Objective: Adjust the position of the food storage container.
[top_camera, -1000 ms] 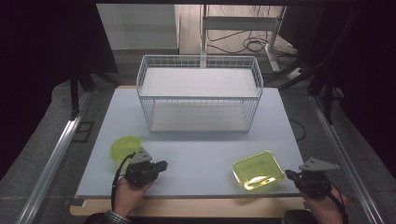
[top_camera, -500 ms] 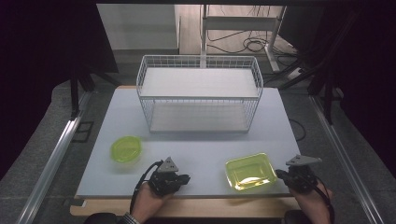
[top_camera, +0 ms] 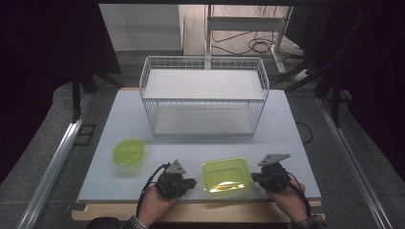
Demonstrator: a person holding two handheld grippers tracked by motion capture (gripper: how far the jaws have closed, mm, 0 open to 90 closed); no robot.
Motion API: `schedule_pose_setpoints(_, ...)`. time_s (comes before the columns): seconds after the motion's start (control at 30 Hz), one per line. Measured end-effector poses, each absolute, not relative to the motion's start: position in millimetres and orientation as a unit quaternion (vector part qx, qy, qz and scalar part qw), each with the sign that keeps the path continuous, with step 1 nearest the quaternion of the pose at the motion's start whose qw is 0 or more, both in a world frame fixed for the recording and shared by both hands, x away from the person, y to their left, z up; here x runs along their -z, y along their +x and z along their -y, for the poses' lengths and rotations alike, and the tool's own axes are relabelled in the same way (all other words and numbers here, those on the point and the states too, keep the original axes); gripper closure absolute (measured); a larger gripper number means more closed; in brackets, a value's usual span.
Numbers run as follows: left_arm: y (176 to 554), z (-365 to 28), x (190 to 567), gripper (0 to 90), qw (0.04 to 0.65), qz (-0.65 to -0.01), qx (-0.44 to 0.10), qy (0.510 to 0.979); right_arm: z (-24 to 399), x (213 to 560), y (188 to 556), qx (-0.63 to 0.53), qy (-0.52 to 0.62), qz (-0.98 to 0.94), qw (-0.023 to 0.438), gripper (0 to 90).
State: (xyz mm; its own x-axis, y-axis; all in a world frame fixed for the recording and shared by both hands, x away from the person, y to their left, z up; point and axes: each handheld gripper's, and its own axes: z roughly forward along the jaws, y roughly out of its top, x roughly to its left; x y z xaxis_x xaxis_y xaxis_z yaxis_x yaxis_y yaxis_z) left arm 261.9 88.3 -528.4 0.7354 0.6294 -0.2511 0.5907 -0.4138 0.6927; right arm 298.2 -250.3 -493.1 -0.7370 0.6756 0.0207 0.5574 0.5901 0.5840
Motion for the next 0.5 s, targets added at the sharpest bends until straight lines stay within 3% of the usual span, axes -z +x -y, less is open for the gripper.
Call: schedule_pose_setpoints(0.5, 272.7, -107.3, 526.5, 84.9, 0.388, -0.405, -0.041, 0.827, 201.9, 497.2, 311.3, -0.306, 0.318, -0.895, 0.067, 88.8)
